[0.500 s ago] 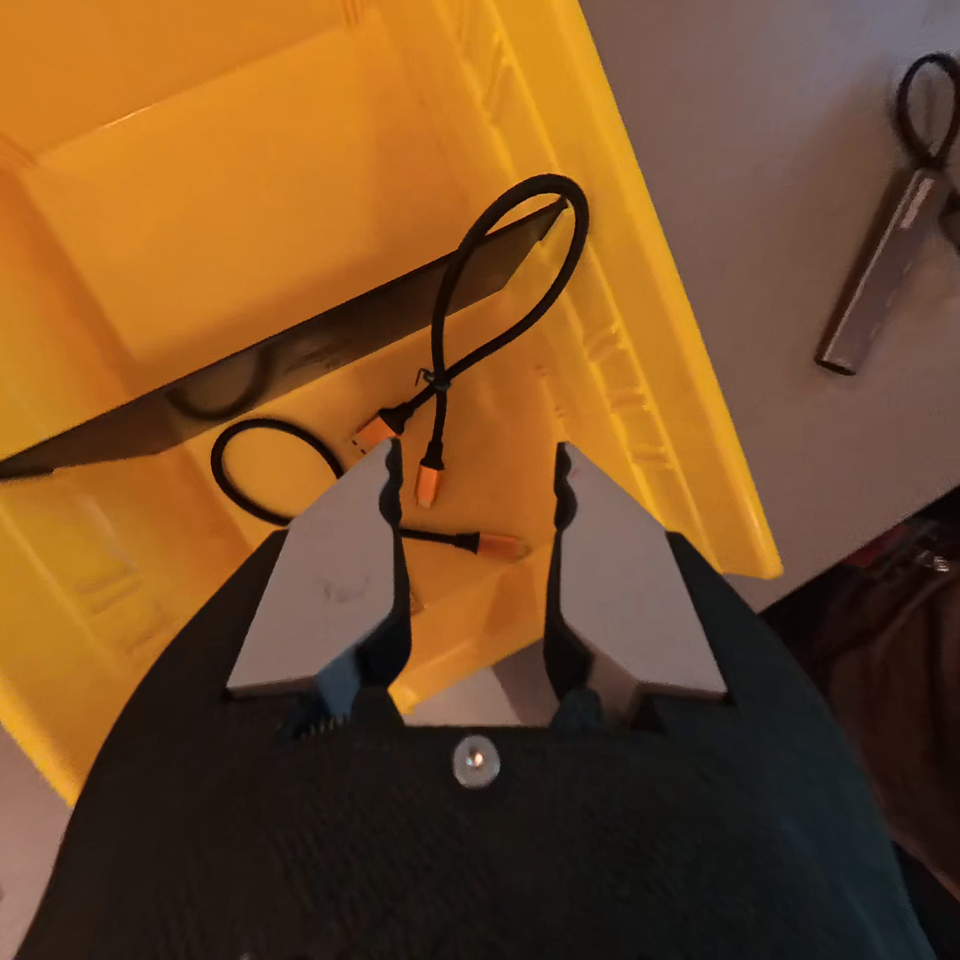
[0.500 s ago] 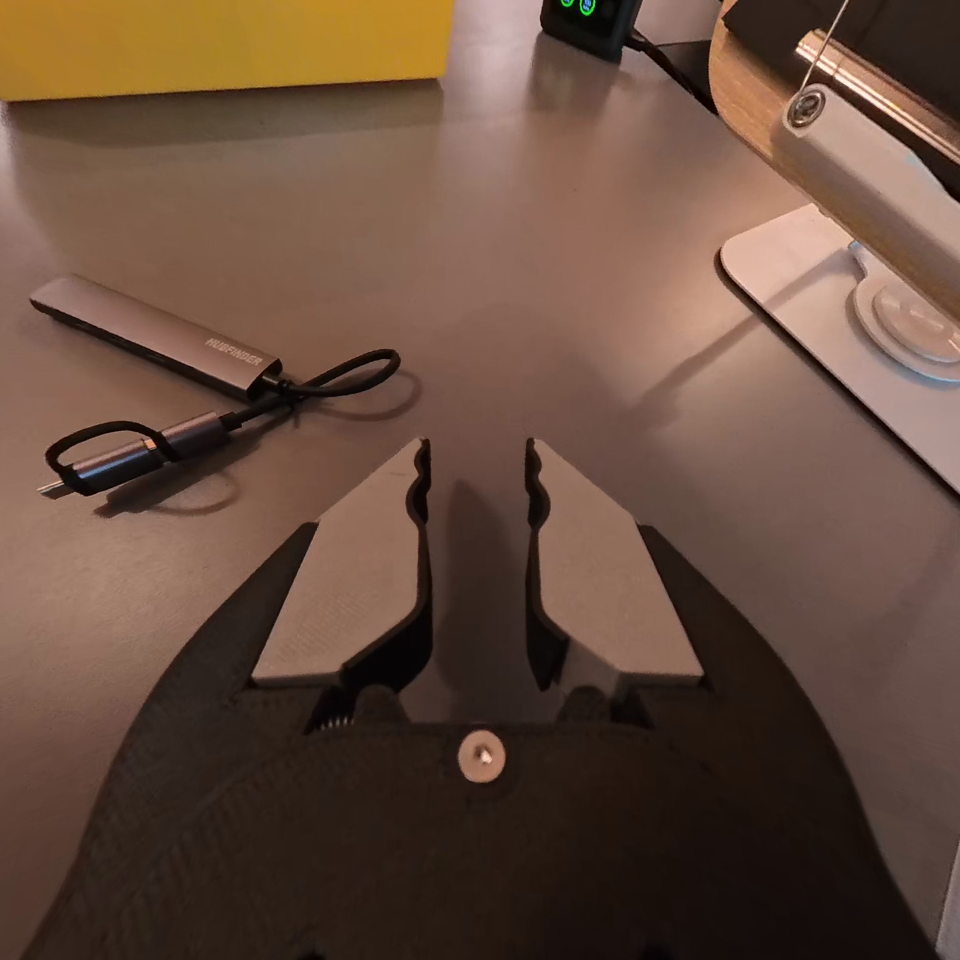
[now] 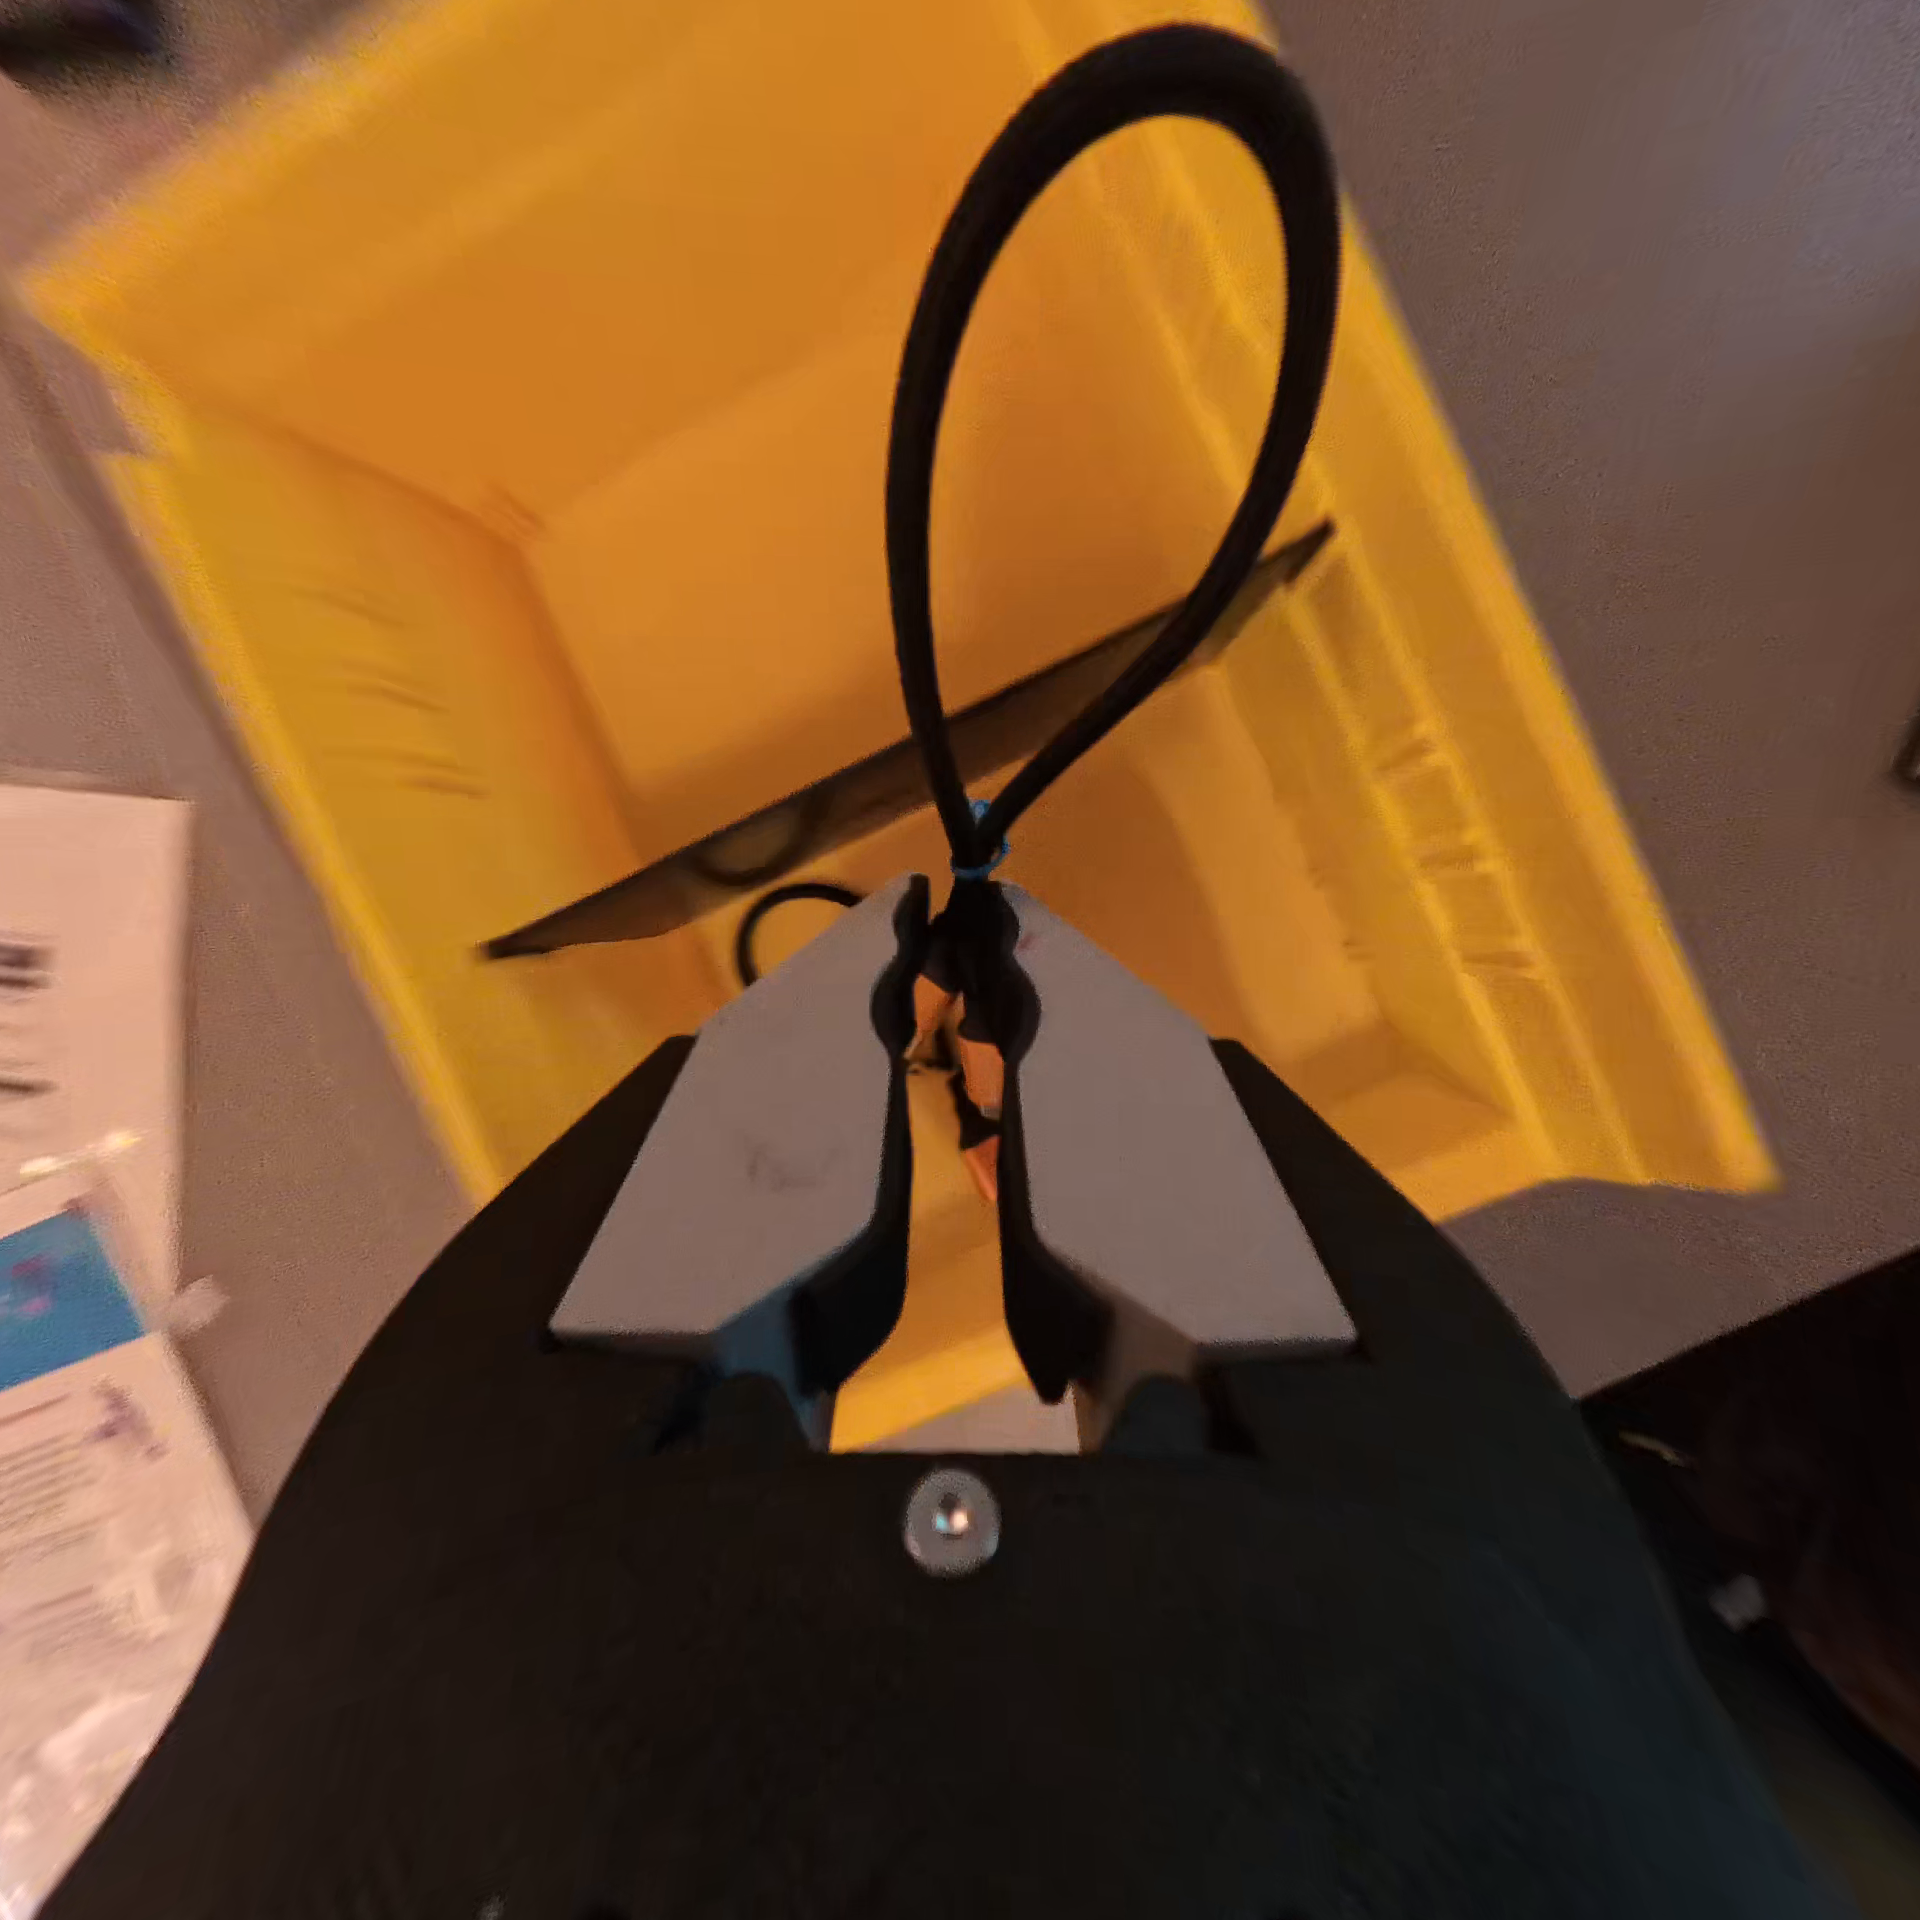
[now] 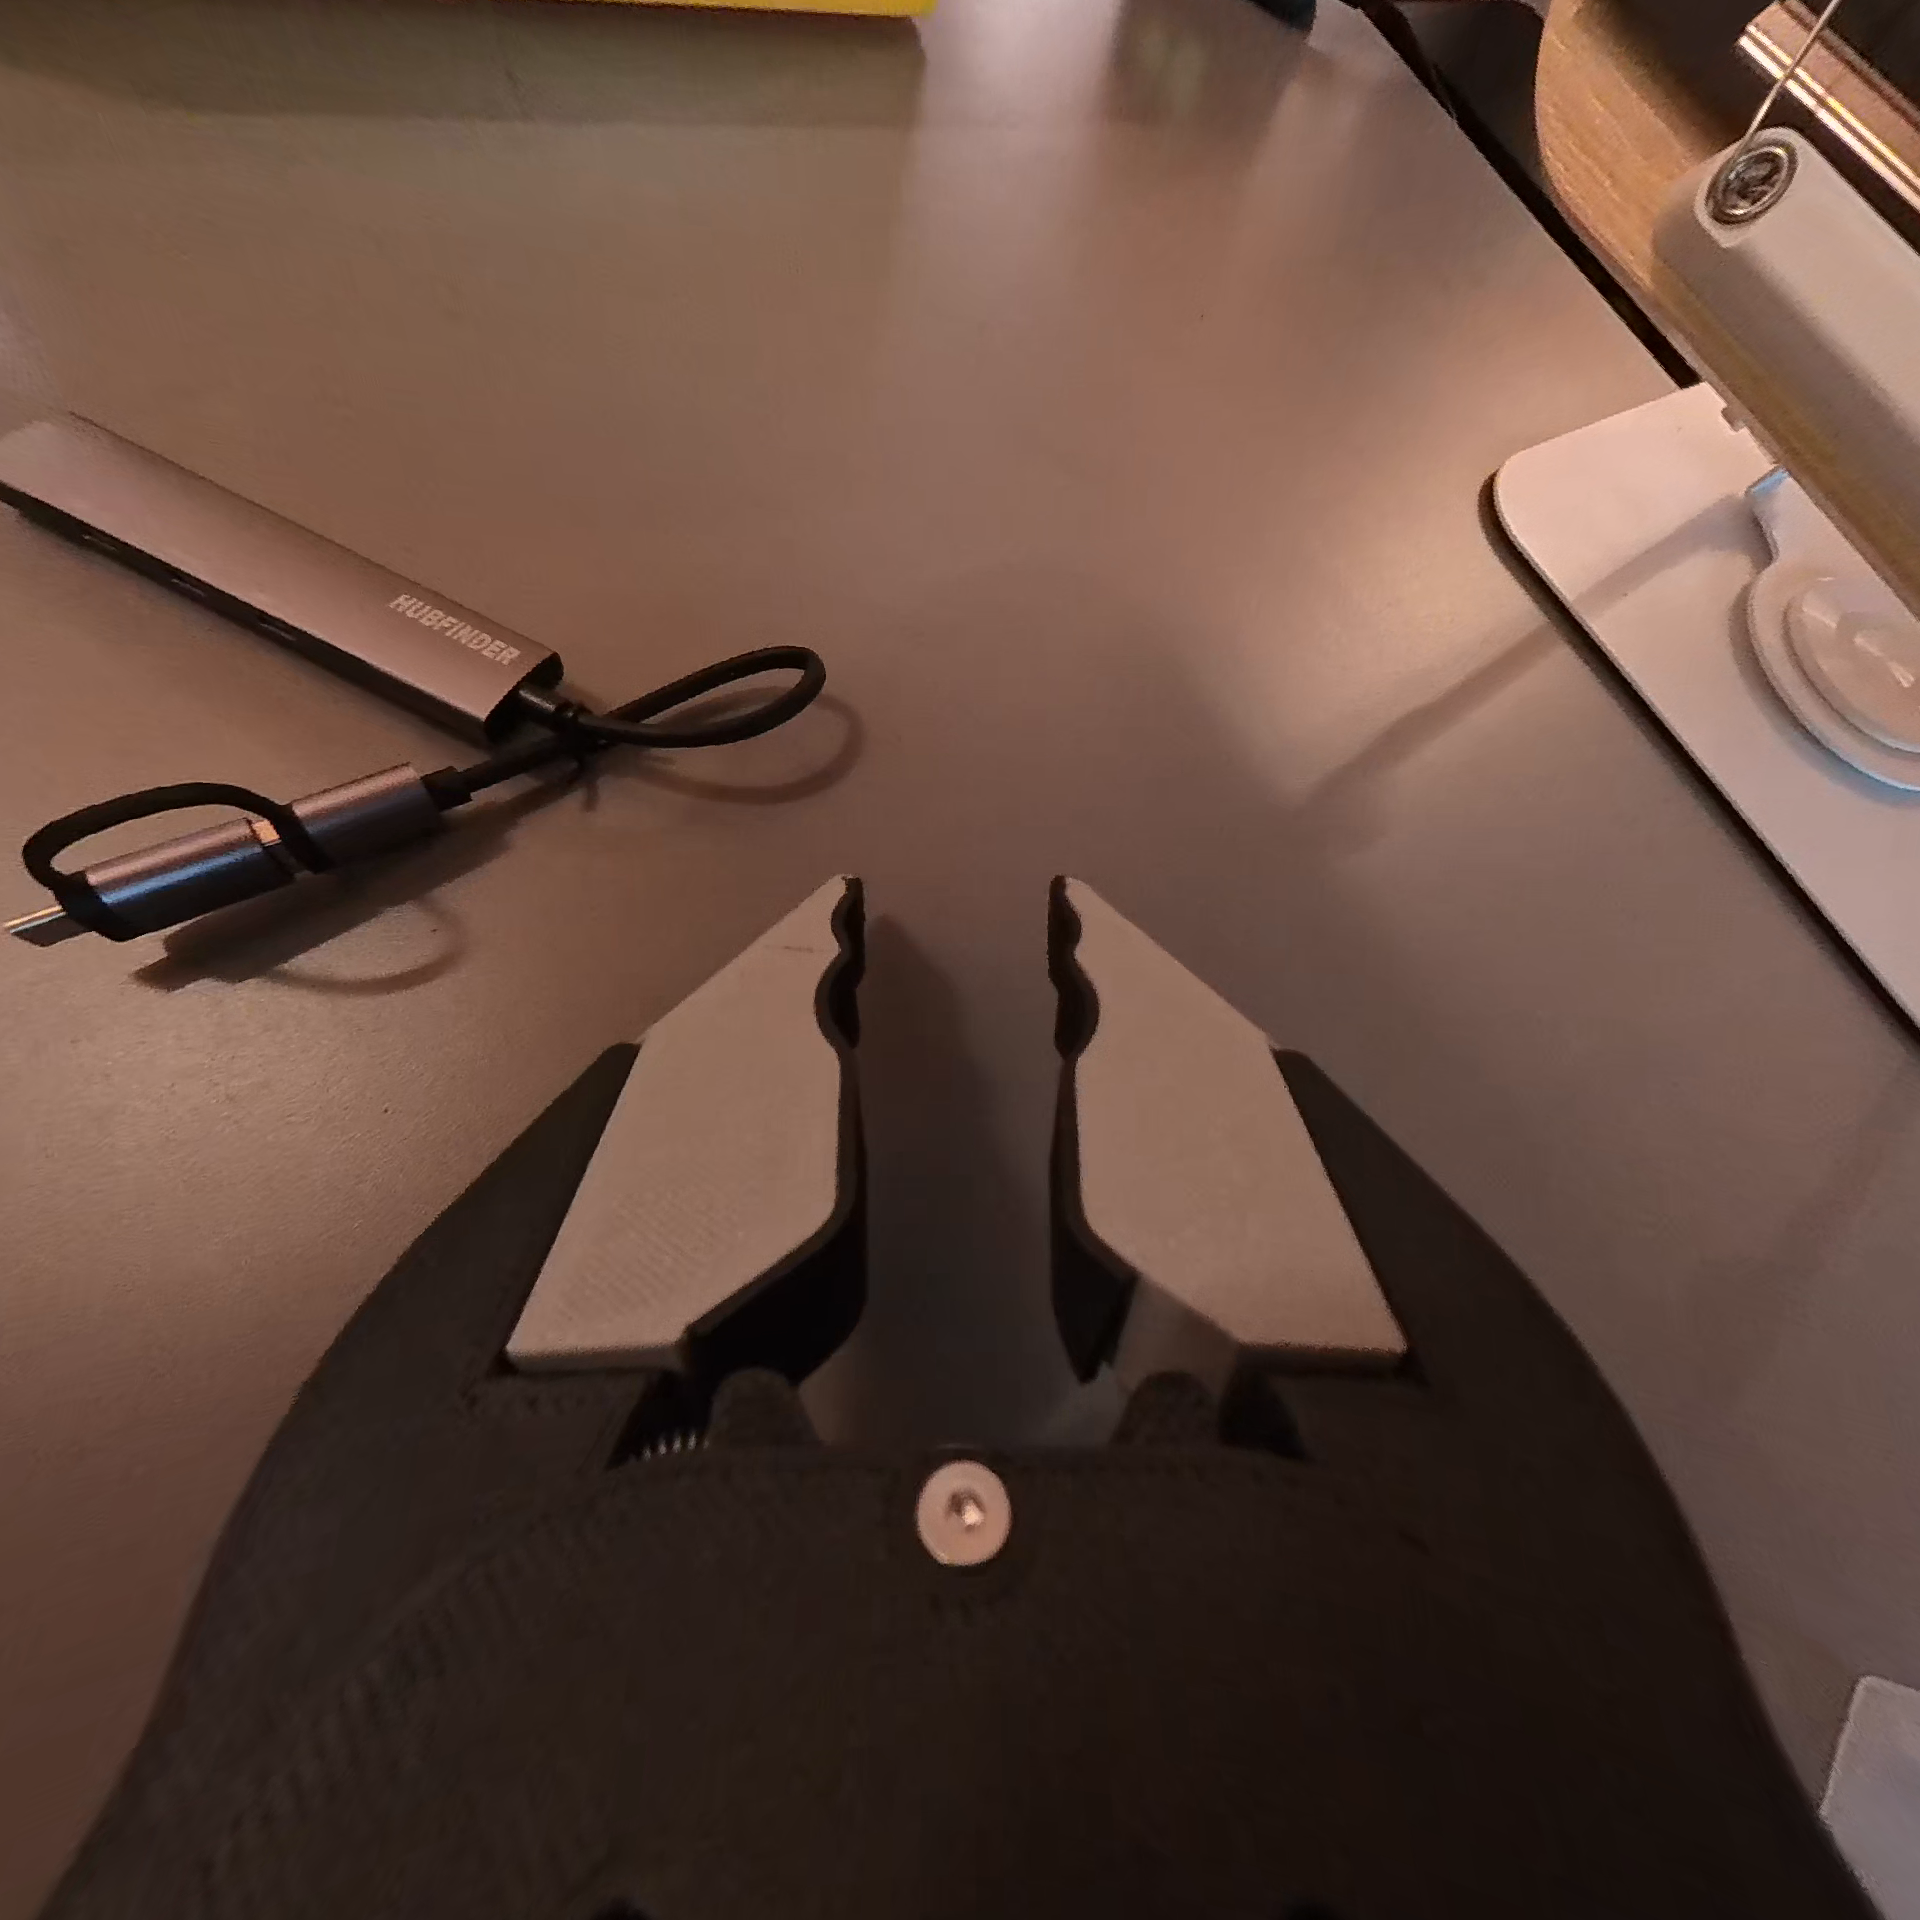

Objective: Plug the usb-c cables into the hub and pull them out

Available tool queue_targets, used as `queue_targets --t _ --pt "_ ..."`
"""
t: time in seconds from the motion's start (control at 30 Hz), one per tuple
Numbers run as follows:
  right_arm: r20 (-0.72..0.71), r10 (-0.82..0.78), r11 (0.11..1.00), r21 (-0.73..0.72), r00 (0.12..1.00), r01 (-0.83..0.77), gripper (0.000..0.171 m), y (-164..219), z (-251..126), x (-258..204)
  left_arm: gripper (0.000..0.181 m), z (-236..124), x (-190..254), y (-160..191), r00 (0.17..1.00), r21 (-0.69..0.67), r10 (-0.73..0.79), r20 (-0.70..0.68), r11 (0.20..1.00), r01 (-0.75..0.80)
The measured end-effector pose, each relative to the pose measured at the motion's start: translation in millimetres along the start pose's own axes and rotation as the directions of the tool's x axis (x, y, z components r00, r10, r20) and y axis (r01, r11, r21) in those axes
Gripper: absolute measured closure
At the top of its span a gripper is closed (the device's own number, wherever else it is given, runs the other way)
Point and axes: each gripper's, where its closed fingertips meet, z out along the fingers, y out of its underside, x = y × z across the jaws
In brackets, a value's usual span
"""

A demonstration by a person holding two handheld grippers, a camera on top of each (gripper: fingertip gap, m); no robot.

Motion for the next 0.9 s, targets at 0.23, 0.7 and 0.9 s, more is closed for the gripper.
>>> queue_targets --t 0.23,0.7,0.9 --pt "0.018 0.021 0.999 0.030 1.000 -0.022 0.139 -3 -3 0 0.173 -129 61 -82 0.996 0.347 0.082 -0.046 0.936 -0.061" --pt "-0.178 -0.003 0.957 0.284 0.984 0.054 0.125 -32 -53 26 0.172 -25 301 -170 0.858 0.317 0.419 -0.298 0.891 -0.325" --pt "-0.296 0.132 0.888 0.460 0.946 0.020 0.133 -47 -99 59 0.157 87 358 -155 0.847 0.130 0.269 -0.459 0.963 -0.235"
